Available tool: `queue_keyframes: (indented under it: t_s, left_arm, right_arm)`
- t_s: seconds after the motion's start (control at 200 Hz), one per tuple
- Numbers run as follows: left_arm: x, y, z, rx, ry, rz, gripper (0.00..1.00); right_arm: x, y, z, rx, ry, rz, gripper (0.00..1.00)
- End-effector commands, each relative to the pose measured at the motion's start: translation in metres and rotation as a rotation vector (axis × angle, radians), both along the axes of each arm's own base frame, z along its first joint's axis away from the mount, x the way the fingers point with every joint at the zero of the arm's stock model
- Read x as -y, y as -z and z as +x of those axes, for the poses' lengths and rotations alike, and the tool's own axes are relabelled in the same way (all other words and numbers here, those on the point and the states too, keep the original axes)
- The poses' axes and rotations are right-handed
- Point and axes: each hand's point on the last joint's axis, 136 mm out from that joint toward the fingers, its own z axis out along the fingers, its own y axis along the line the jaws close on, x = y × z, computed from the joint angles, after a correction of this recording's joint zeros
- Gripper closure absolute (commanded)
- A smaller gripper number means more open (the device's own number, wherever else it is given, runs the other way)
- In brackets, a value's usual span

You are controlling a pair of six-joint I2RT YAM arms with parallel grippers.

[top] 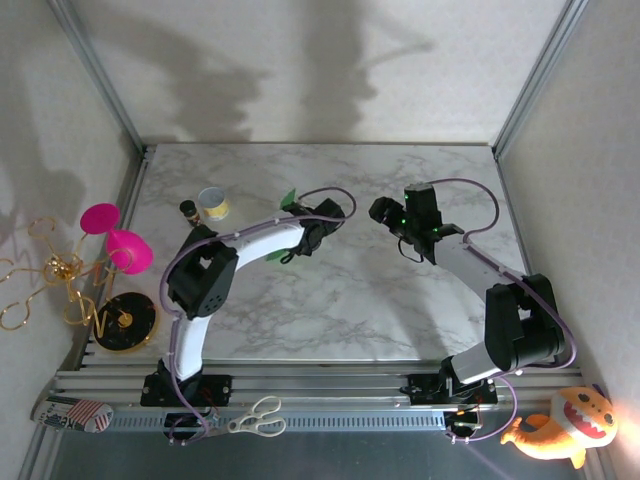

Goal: Fold a paper plane with a square sheet of paper (pick it up from the middle)
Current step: Turn over the paper at the center of the table, then move the paper to the center of the table.

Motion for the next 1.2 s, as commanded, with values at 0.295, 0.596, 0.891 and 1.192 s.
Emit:
queue_keyframes:
  t_s: [0.295, 0.596, 0.891, 1.192]
  left_arm:
    - [0.075, -0.028, 0.005, -0.024, 0.044, -0.625, 0.49]
    - [-0.005, -0.109, 0.023, 0.285, -0.147, -0.858, 0.26]
    - [-0.067, -0.138, 0.011, 0.461, -0.249, -0.899, 0.01]
    - [-0.105, -0.141, 0.004, 0.527, -0.362, -0.914, 0.01]
  right_arm:
    - [0.008, 0.011, -0.001, -0.044, 0.020, -0.013, 0.24]
    - [-0.084, 0.023, -0.007, -0.076, -0.256, 0.027, 0.26]
    - [-0.217, 0.047, -0.035, -0.136, -0.569, 0.080, 0.32]
    - [-0.270, 0.083, -0.037, -0.209, -0.662, 0.057, 0.38]
